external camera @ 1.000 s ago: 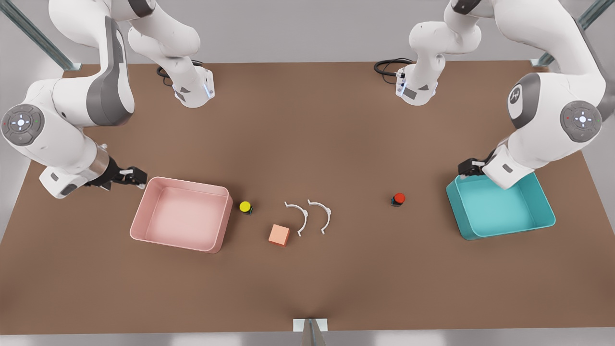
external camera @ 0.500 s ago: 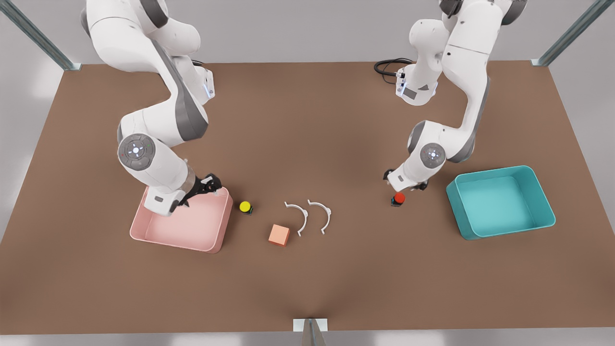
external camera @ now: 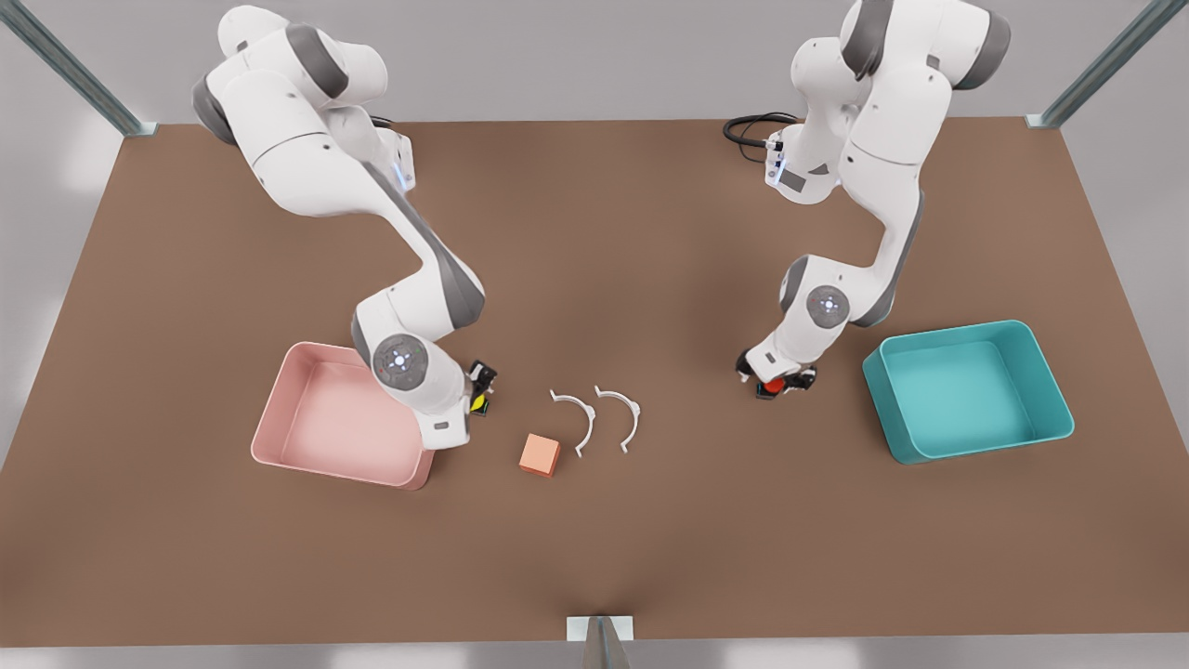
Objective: Place the red button in the blue storage box with the left arm, and place the yellow button in the pink storage box with the right arm
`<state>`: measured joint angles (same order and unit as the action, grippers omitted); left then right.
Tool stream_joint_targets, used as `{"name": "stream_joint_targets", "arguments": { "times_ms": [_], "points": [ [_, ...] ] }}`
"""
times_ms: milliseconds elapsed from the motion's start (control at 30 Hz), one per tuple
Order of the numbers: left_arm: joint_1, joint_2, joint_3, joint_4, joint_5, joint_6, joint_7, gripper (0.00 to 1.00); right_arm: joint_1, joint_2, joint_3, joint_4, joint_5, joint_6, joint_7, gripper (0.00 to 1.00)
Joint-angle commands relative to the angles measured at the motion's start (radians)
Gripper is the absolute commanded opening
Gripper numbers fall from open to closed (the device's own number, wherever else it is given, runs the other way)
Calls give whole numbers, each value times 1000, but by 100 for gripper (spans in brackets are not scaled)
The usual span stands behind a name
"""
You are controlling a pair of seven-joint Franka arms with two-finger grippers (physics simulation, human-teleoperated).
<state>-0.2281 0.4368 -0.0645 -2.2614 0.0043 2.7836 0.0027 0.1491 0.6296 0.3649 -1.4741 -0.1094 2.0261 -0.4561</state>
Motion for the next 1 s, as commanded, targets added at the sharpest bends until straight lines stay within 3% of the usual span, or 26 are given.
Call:
{"name": "stream_joint_targets", "arguments": {
  "times_ms": [0, 100, 167, 300, 433, 567, 733, 900, 967],
  "points": [
    [4, 7, 0, 0, 2, 47, 6, 88, 1, 32, 0, -2, 13, 100, -417, 100],
    [6, 14, 0, 0, 2, 53, 5, 71, 13, 24, 8, -71, 11, 125, -434, 100],
    [6, 14, 0, 0, 2, 53, 5, 66, -26, -39, 37, -249, -3, 255, -438, 100],
    [6, -4, 0, 10, 2, 50, 2, 61, -49, -36, 51, -270, -36, 258, -432, 100],
    [27, -18, 0, 11, 2, 45, 2, 47, -71, -34, 49, -351, -64, 352, -438, 100],
    [33, -65, 0, 11, 2, 17, 0, 46, -97, -18, 49, -359, -87, 367, -440, 100],
    [283, -262, -6, 26, -3, -291, 371, 46, -77, -11, 51, -434, -87, 468, -421, 100],
    [469, -236, 18, 53, -64, -323, 806, 46, -82, 10, 42, -431, -122, 513, -423, 100],
    [471, -207, 61, 63, -64, -323, 864, 46, -82, 16, 42, -431, -135, 514, -421, 100]
  ]
}}
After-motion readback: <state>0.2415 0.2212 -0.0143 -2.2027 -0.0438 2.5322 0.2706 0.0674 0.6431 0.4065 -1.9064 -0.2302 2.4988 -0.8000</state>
